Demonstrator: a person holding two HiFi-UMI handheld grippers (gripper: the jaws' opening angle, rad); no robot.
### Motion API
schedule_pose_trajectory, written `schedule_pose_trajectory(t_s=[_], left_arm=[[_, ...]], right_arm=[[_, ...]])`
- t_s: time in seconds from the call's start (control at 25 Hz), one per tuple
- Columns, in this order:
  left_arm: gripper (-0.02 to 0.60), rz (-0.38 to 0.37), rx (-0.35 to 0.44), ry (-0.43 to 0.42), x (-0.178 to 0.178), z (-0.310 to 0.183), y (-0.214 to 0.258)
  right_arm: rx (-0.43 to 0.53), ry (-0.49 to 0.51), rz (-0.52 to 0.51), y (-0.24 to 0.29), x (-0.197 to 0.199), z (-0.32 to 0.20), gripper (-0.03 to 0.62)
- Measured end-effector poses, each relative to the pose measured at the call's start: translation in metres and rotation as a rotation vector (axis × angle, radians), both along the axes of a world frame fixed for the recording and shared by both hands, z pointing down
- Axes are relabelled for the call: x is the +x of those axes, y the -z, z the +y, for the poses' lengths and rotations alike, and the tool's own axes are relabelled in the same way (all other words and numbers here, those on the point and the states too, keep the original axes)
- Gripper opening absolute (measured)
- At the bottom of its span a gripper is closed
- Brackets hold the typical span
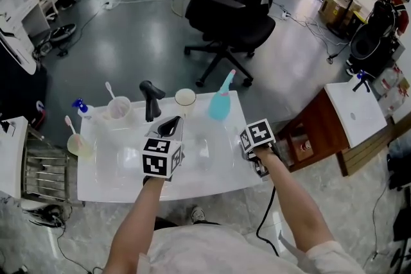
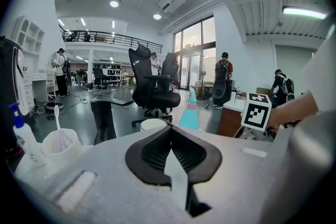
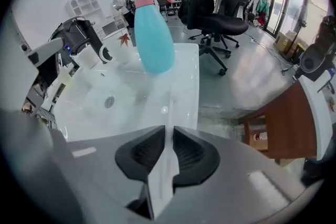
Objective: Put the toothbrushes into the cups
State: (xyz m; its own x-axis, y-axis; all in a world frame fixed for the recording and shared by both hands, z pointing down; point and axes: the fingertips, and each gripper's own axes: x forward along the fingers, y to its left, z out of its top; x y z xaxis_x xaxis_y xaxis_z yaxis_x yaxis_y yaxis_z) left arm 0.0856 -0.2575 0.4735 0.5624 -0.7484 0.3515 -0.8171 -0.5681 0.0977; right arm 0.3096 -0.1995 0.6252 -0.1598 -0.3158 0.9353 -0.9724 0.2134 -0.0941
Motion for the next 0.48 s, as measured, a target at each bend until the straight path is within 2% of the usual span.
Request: schedule_pose_trajectory(t_s=[0.48], left_arm=[[0.005, -0.002, 0.001, 0.025, -0.0093, -0.0036, 0.001]], right_arm=[[-0.016, 0.049, -0.033, -0.0001, -0.0032, 0.0011, 0.046]])
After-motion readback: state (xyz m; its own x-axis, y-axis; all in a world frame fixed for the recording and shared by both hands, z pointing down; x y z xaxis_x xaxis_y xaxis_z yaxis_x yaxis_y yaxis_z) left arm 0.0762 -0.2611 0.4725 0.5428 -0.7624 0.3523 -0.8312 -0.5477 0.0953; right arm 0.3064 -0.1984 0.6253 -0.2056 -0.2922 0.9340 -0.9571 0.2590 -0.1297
